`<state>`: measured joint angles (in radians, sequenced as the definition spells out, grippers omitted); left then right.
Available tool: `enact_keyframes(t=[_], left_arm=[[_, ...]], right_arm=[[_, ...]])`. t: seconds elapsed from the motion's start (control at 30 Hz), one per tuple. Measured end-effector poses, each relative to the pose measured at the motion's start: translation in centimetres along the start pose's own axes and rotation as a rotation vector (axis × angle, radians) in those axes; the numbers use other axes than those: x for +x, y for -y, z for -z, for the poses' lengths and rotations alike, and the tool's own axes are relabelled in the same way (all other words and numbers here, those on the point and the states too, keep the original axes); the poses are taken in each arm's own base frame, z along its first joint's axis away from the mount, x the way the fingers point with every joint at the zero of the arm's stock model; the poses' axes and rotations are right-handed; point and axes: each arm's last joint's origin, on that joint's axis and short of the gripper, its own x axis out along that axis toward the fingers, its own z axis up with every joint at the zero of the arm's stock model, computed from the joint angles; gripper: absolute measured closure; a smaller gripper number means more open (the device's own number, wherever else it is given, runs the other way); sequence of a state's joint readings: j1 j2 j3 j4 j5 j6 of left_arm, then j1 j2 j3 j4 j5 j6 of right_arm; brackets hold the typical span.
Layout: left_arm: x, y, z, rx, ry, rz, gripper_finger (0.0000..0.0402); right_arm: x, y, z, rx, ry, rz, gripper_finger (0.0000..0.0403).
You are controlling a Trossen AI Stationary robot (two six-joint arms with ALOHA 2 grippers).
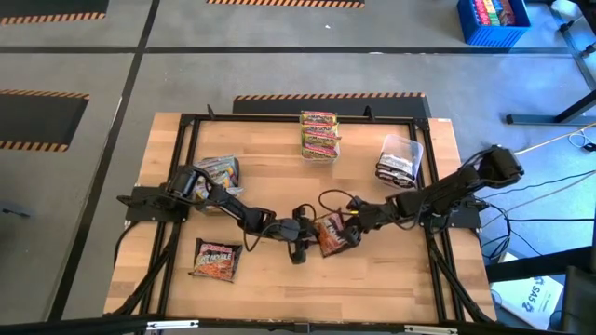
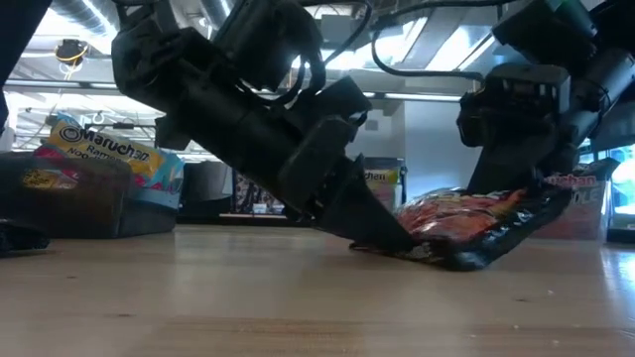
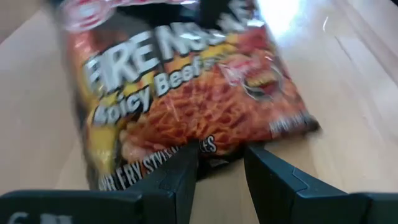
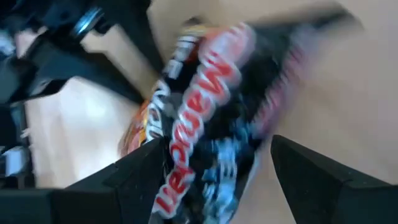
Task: Sort Maruchan noodles
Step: Put the right black noodle pack into the bottom transparent bin
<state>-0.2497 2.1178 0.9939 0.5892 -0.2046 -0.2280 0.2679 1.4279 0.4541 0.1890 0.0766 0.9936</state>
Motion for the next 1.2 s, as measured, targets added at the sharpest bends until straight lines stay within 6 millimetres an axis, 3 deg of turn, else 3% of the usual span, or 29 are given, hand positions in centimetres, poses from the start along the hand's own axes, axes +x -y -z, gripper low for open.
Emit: enact_keyframes(t=[0.47,0.93,1.07,1.2], left_arm=[[0.0,0.0,0.0,0.009,0.005,-0.013,0.0274],[0.1,-0.5,-0.2,-0.001,0.03,-0.025,0.0274],[0.2,-0.7,-0.3,-0.005,0.032,-0.03,0.0274],[0.2,-0.9,-0.4,-0.006,0.033,-0.032,0.0274]], right_arm=[[1.1,-1.4,-0.6,0.008,0.039,-0.189,0.0121],[2.1,-0.7,-0.2,0.134,0.059,-0.118,0.0122],[2.4,-0.5,-0.1,0.134,0.052,-0.105,0.0139],[2.4,-0.5,-0.1,0.127,0.061,-0.107,0.0181]])
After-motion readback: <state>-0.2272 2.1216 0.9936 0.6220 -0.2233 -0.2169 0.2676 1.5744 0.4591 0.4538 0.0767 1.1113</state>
